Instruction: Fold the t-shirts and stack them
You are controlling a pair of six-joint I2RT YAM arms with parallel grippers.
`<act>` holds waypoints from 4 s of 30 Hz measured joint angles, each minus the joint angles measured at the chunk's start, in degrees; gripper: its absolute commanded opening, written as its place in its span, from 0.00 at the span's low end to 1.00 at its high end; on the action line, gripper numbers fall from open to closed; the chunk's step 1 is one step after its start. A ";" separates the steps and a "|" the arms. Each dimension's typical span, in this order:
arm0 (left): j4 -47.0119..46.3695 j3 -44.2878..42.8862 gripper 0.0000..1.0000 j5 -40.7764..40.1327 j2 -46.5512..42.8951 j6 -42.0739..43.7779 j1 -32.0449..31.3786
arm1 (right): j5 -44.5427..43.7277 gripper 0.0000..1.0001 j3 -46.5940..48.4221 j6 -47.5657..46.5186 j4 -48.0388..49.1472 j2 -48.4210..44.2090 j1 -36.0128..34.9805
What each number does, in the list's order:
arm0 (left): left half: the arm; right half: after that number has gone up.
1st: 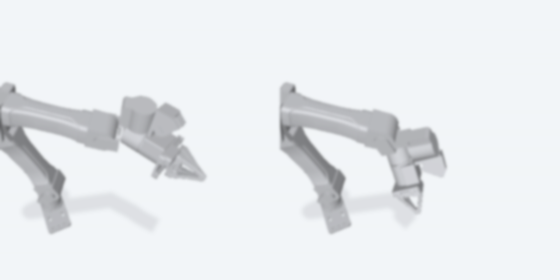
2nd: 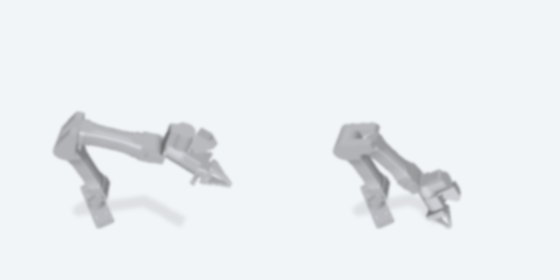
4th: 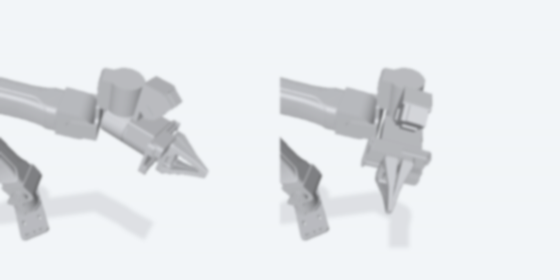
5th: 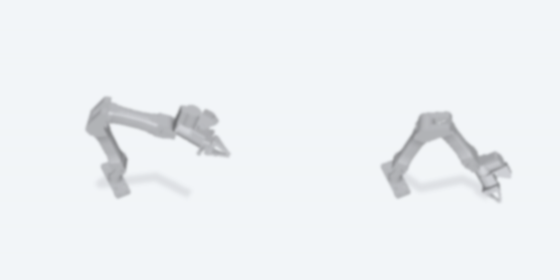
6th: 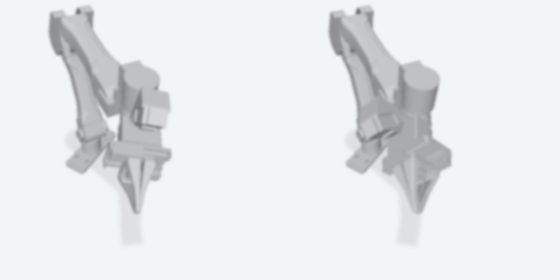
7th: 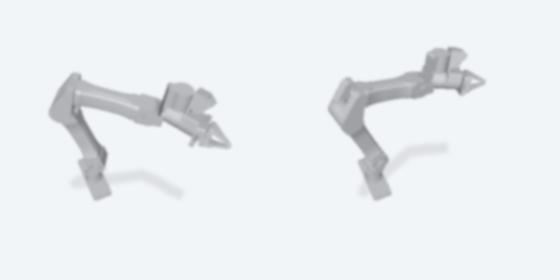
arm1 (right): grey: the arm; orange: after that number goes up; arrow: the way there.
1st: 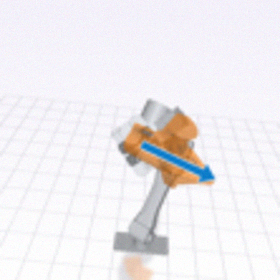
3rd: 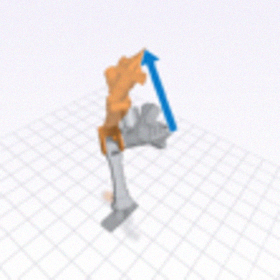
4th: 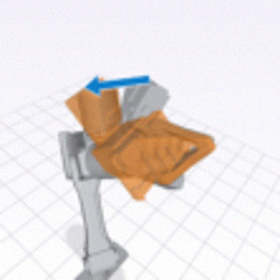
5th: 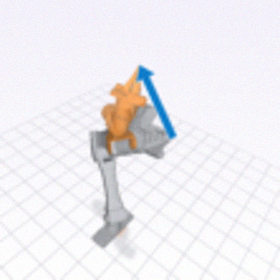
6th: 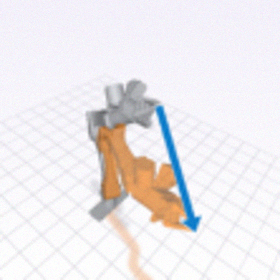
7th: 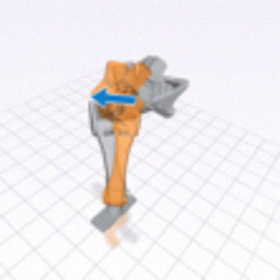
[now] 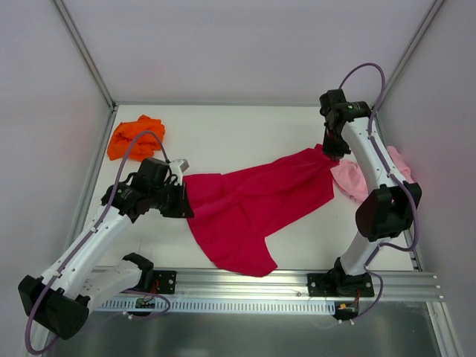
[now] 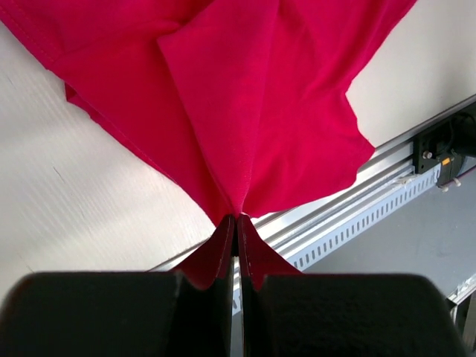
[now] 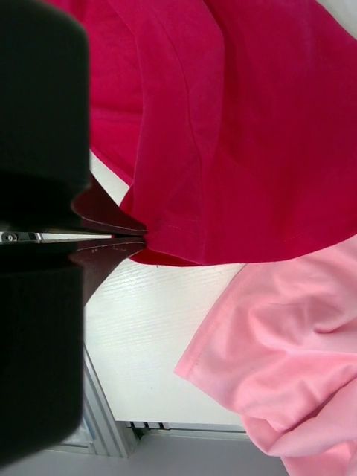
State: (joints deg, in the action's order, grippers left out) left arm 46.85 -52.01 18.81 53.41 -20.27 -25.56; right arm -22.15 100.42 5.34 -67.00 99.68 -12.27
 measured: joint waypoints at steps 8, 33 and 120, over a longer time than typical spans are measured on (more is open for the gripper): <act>-1.42 0.39 0.09 -1.81 7.67 -2.38 0.00 | 3.34 0.23 2.91 -0.50 -0.39 2.97 -0.42; -6.95 -1.75 0.76 18.60 5.62 -4.39 -2.64 | 11.96 0.73 -10.56 -2.93 2.89 -1.33 -3.63; -9.40 5.38 0.00 -17.64 28.74 -23.87 -21.35 | 16.59 0.78 -23.71 1.75 9.84 -4.63 -9.57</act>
State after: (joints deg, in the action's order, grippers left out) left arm 37.45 -46.63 1.17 82.15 -44.14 -46.92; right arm -5.56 76.71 7.09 -57.17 95.04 -21.85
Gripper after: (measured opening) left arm 0.011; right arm 0.776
